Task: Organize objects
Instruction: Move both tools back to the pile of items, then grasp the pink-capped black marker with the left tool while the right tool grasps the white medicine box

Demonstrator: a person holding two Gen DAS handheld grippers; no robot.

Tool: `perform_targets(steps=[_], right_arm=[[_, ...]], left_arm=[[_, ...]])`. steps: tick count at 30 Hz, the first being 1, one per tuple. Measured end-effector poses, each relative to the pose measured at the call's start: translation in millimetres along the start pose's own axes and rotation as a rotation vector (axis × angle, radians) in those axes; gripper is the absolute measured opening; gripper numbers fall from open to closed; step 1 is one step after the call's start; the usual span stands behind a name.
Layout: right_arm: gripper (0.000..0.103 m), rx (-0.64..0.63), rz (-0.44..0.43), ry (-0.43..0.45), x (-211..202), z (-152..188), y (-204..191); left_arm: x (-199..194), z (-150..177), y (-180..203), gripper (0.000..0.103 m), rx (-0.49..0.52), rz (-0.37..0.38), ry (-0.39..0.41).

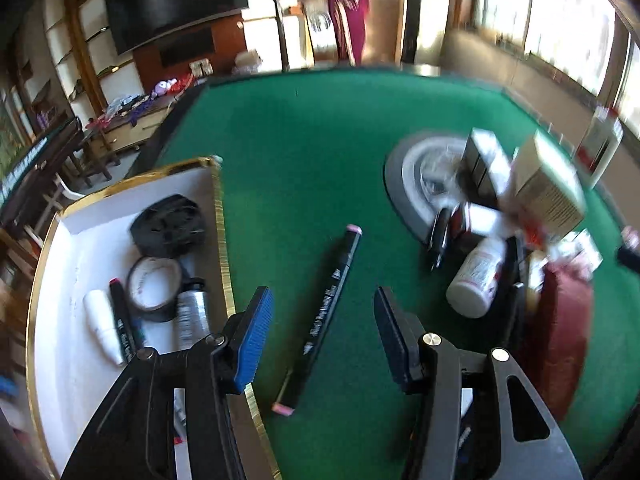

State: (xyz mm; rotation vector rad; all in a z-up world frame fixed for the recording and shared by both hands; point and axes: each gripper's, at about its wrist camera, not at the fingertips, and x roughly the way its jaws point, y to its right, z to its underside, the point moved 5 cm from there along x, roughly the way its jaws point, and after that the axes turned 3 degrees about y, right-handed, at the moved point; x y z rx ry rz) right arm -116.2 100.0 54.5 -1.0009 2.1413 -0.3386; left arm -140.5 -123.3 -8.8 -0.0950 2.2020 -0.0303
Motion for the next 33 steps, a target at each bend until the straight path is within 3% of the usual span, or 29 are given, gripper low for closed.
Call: perform_targets(steps=[4,8,10,11,12,18,23,24,26,30,33], right_arm=[[0.063,0.064,-0.003,0.029,-15.4,-6.9,26.7],[0.064,0.1,-0.014,0.051,-24.8,-11.9,33.9],[0.064,0.102,-0.007,0.063,-30.0,-14.1,36.5],[0.064,0.099,0.002,0.066,-32.0,-15.5,36.7],[0.064,0.1,0.015,0.068,-32.4,-16.4,38.5],[0.069,0.11,0.163,0.006,-23.6,-10.9,69.5],[0.069,0.062,0.227,-0.068,2.7,6.4,78.2],[0.068,0.049,0.255,-0.071,5.4,8.3,78.8],[0.054,0.012,0.324,-0.088,10.3,11.2,83.8],[0.05,-0.013,0.362,-0.132,26.4,15.6,92.6],[0.036,-0.141,0.468,-0.15,38.6,19.9,89.4]], left_arm=[[31.5,-3.5,-1.2,0.046,0.024,-0.107,-0.096],[44.5,2.5,-3.6,0.046,0.015,-0.159,-0.118],[42.6,5.7,-4.6,0.031,-0.019,-0.138,-0.122],[41.1,7.5,0.0,0.014,-0.041,-0.091,-0.127],[38.8,12.0,5.3,0.011,-0.053,-0.063,-0.129],[27.6,22.8,19.6,0.011,-0.034,-0.04,-0.073],[27.5,21.7,12.8,0.012,-0.06,-0.002,-0.056],[28.3,20.9,12.5,0.012,-0.053,-0.007,-0.055],[25.7,23.9,23.7,0.012,-0.041,-0.02,-0.047],[24.0,25.6,30.2,0.012,-0.014,-0.049,-0.035],[22.9,28.9,33.6,0.012,-0.004,-0.063,-0.024]])
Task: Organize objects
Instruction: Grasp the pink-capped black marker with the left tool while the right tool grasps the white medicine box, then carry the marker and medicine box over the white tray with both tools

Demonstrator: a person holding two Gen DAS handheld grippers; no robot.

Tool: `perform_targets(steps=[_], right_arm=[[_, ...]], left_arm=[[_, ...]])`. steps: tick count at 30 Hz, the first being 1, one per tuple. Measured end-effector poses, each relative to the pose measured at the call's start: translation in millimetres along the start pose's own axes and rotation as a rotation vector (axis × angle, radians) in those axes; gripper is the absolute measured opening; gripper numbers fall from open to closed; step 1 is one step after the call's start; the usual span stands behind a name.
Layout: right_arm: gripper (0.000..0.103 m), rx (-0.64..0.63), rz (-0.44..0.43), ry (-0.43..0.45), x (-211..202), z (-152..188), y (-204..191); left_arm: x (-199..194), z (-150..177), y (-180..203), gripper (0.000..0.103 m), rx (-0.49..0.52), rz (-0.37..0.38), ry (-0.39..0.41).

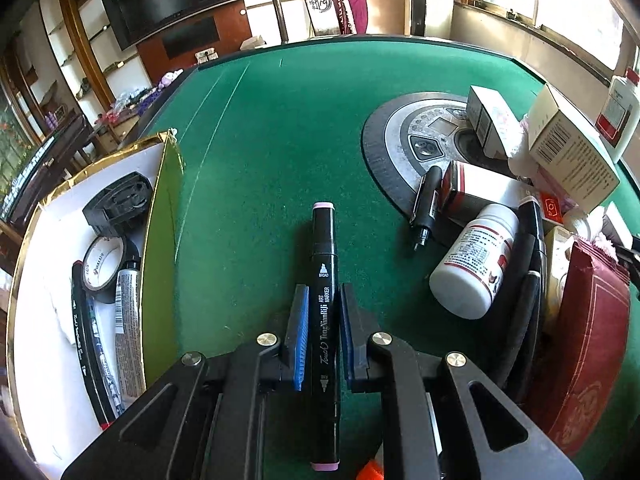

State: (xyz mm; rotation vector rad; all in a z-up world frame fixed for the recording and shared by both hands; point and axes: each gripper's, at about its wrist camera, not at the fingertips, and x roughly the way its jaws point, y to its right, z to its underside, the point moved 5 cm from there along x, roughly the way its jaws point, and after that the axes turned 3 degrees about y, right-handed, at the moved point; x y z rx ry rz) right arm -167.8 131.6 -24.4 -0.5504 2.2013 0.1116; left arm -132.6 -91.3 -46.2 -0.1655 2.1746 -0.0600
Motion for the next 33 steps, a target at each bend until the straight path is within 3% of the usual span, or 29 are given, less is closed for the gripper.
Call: perform_targets(steps=[1,3,7,11,18,33], right_arm=[[0.031,-0.038,0.049,0.009,-0.8,0.5,-1.3],[0.031,-0.041,0.06,0.025,-4.8,1.3,0.8],[0.031,0.018,0.016,0.066,-24.6,4.4,13.7],[0.031,0.079,-0.066,0.087,-32.6,1.6,19.6],[0.031,0.103,-0.125,0.13,-43.2,-3.5,12.6],[0.031,0.059,-0.25,0.184,-61.9,-9.3,-46.1]], left_arm=[[-1.1,1.5,1.2,0.012,0.006,-0.009,0.006],[-2.0,2.6,2.4,0.012,0.015,-0.02,0.017],[-4.0,2.0,-0.5,0.011,-0.02,0.042,0.015],[-18.1,-3.9,-2.9,0.011,-0.037,0.067,0.065],[-38.2,-13.8,-2.2,0.011,-0.035,0.053,0.148],[-48.0,-19.0,-10.8,0.011,-0.062,0.038,0.192]])
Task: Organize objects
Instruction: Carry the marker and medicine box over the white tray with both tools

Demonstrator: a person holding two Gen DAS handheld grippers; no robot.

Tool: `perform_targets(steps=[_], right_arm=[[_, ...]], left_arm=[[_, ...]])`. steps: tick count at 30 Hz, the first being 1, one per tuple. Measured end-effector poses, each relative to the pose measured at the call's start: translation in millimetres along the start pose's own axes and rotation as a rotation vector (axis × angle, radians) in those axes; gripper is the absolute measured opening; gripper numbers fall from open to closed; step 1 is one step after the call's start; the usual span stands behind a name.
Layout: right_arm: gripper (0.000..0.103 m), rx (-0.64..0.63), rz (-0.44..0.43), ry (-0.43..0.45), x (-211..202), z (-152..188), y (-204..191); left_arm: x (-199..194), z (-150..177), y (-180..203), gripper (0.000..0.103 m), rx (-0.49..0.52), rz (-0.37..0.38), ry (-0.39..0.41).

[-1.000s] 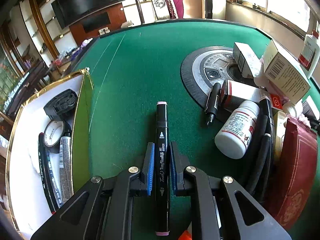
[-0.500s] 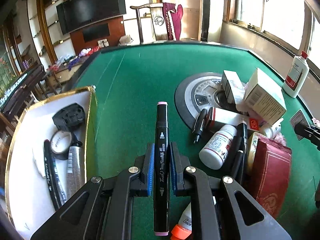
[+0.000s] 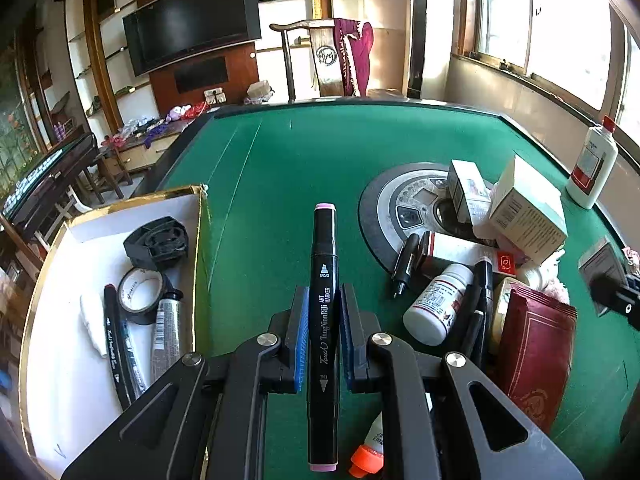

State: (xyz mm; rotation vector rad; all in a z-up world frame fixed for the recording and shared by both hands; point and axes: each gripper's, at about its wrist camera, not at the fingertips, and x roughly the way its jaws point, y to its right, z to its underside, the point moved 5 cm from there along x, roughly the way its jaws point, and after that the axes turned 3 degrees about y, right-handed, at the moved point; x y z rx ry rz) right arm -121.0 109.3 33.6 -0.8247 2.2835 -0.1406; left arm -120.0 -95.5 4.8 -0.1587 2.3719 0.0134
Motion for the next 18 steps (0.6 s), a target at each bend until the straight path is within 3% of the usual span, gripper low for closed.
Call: perform_targets(steps=[18], right_arm=[[0.032,-0.082,-0.103,-0.043,21.4,14.6,-73.5]], left_arm=[[-26.0,-11.6,-30.0,0.011,-0.073,-0.013,0.088]])
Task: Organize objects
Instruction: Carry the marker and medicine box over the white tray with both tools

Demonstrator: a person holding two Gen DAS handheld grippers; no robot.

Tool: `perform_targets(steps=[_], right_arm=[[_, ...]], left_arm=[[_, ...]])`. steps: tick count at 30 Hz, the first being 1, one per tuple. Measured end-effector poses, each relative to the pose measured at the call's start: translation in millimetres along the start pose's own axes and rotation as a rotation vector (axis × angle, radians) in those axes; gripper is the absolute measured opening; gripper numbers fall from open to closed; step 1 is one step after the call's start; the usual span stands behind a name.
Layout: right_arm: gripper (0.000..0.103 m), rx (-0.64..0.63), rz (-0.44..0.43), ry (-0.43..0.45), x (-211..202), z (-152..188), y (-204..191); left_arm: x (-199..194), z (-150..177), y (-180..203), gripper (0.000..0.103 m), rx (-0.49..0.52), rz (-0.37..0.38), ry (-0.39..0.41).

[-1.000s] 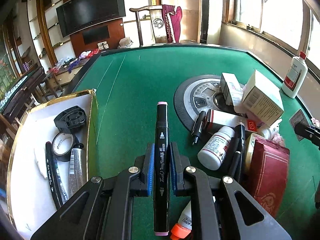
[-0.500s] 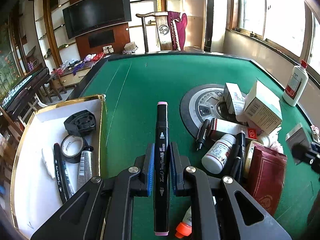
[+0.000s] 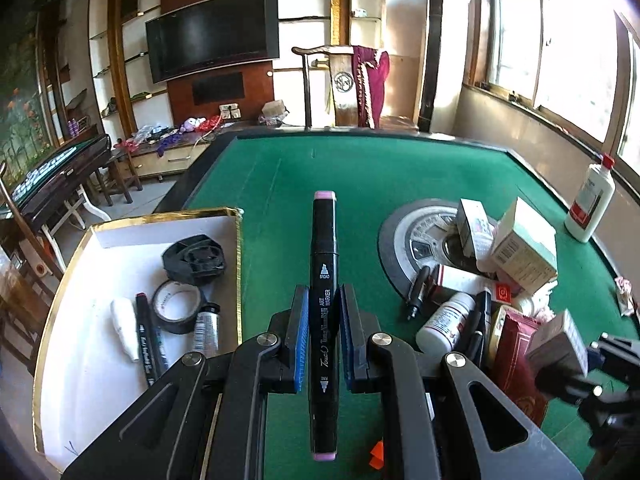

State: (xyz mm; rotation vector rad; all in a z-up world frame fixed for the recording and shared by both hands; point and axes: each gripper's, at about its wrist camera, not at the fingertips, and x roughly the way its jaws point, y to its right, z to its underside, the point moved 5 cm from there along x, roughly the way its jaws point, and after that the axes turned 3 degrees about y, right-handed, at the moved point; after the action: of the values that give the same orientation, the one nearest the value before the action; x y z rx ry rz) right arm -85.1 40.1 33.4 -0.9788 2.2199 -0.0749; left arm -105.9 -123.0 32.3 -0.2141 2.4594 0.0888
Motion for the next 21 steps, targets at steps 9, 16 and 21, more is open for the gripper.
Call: perform_targets(steps=[9,16,21], right_arm=[[0.032,-0.065,-0.044,-0.026,13.5,-9.0,-39.3],[0.032,-0.15,-0.072,-0.072,32.9,-24.1,-77.4],[0.032,-0.207,-0.076,-0.108,53.9,-29.8,-105.2]], left_arm=[[-1.6,-5.2,-30.9,0.012,-0.07,-0.027,0.016],[2.2,-6.6,-58.6,0.012,-0.134,-0.055,0.017],[3.7,-6.9,-74.9,0.013,-0.187,-0.019,0.017]])
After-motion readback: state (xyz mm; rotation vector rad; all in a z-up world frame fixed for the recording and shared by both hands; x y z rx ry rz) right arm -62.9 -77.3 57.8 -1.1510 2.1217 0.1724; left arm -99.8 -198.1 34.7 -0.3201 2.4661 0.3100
